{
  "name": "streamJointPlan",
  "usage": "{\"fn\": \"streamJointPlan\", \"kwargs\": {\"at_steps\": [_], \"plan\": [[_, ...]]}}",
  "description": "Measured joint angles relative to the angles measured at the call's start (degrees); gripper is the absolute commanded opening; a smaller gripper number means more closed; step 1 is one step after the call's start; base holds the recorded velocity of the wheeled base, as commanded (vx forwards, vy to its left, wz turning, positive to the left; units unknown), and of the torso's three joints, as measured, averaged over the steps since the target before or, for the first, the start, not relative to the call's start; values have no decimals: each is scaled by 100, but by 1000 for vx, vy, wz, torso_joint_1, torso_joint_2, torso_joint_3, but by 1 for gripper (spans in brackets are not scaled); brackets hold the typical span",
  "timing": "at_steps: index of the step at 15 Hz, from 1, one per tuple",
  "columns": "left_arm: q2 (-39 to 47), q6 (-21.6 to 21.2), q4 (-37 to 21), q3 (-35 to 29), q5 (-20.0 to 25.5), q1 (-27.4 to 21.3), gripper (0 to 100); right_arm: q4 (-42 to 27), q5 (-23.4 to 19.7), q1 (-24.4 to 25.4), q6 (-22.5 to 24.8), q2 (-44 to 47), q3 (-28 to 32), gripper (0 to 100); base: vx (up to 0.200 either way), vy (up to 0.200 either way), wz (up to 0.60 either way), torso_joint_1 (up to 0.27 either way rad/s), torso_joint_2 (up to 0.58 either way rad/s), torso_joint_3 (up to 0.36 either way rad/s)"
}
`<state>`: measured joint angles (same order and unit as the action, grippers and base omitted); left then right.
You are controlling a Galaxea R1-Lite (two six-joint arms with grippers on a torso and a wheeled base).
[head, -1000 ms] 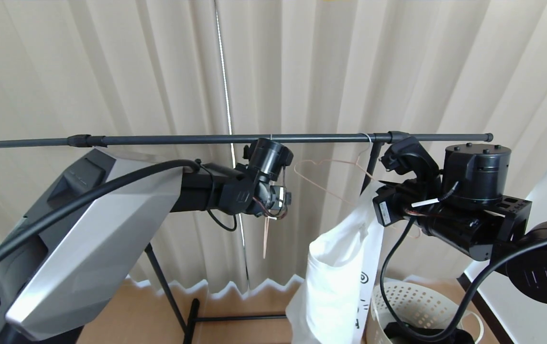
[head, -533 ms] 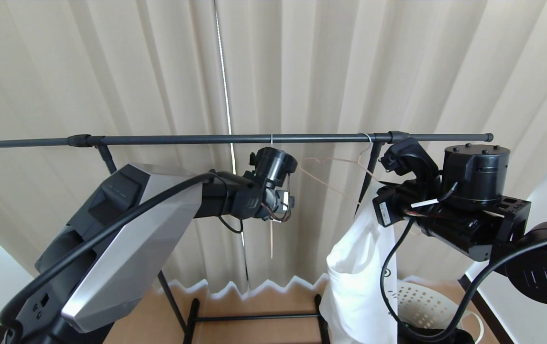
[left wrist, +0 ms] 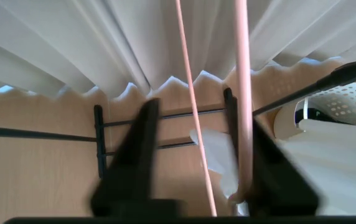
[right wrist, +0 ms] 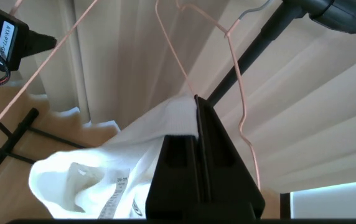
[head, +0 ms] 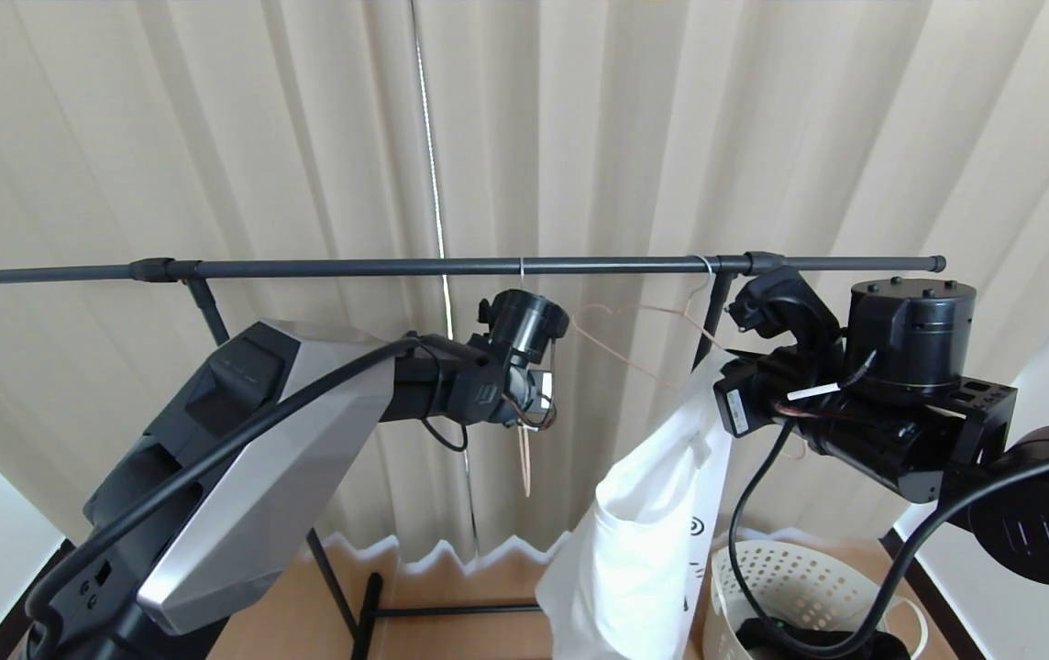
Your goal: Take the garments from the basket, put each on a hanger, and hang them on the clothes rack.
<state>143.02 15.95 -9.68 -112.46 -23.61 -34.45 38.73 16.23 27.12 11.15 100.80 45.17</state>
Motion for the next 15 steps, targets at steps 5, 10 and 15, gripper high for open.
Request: {"fn": "streamJointPlan", "kwargs": {"at_steps": [5,10,15], "plan": [[-110,6,-13,26,-9,-6,0,0,5,22,-2,0,0,0,0,0,0,0,0,0],[-223,0,-13,13,-13,-17,0,0,5,38,0,0,-10,0,0,0,0,0,0,0],[-449,1,-20,88,-52,-38,0,0,11,33,0,2,-13,0,0,0,0,0,0,0]]}}
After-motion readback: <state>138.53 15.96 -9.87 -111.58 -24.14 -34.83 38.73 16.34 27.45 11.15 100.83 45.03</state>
